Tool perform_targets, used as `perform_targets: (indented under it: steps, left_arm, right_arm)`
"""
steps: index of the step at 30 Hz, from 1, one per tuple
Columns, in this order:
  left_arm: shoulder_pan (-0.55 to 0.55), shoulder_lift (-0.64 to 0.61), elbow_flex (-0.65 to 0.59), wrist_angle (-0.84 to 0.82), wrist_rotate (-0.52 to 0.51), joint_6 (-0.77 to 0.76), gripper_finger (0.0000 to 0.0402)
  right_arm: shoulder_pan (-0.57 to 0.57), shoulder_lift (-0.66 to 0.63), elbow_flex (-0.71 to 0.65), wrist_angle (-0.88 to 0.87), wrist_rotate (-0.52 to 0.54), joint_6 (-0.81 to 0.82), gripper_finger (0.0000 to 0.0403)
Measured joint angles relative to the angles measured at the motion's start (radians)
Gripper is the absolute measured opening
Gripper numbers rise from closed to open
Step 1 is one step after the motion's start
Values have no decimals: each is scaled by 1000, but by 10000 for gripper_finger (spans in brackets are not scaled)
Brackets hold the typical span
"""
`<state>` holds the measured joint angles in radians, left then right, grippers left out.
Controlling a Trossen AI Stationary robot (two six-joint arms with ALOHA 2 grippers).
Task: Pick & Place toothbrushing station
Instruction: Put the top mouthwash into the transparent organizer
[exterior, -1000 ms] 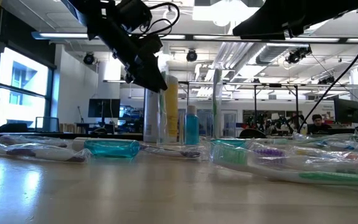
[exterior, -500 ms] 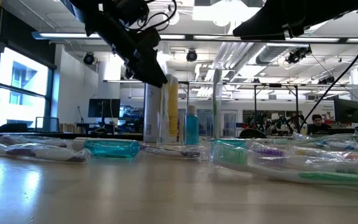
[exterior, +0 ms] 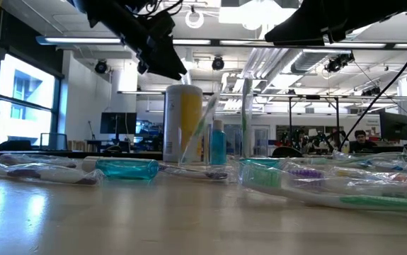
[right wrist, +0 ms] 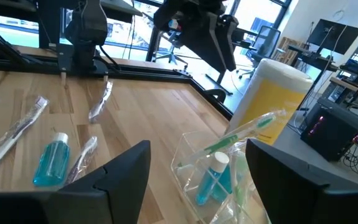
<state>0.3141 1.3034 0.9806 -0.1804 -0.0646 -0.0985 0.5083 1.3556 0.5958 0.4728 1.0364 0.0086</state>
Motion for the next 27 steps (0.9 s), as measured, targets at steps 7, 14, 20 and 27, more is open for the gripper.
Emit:
perform_targets:
  steps: [7, 14, 20, 27]
  left_arm:
    - [0, -12, 0, -11, -7, 7, 184]
    - [0, -72, -1, -24, -5, 43, 184]
    - [0, -149, -1, -74, -1, 42, 184]
    - [-1, -213, -1, -233, 34, -6, 184]
  right_arm:
    - [0, 0, 0, -15, 0, 17, 256]
    - [0, 0, 0, -34, 0, 23, 256]
    - [0, 0, 0, -60, -10, 25, 256]
    - [0, 0, 0, -84, -144, 79, 256]
